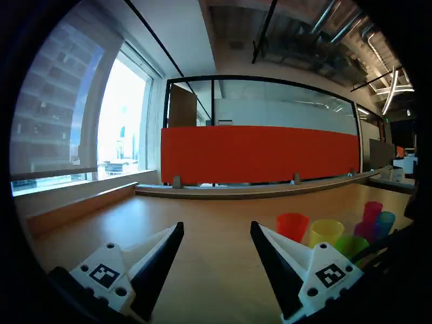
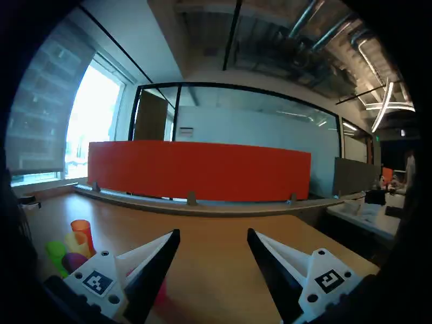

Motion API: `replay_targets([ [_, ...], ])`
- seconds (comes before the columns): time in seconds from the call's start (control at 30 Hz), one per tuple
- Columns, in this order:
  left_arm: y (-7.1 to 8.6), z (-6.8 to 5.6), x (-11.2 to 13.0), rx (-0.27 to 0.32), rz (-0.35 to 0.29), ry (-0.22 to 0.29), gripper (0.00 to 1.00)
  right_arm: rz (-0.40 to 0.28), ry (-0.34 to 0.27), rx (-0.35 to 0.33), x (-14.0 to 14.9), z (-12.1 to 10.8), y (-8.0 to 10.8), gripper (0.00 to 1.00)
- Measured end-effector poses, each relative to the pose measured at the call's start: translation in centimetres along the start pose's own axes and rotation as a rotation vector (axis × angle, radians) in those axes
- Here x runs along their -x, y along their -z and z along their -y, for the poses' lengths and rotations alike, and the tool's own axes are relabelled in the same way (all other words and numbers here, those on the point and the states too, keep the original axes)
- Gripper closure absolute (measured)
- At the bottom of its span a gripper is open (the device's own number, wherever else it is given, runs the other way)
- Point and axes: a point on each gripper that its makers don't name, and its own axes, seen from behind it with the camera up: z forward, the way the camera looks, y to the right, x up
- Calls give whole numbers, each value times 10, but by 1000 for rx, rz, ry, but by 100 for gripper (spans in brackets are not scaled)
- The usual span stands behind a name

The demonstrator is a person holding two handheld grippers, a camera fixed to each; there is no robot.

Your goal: Pour water

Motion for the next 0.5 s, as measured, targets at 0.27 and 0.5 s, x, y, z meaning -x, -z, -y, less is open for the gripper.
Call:
replay_targets([
  [0.27, 0, 0, 0, 0, 0, 0, 9, -49, -29, -31, 11, 11, -6, 0],
  [0.5, 0, 0, 0, 0, 0, 0, 9, -42, -49, -21, 31, 6, -6, 0],
])
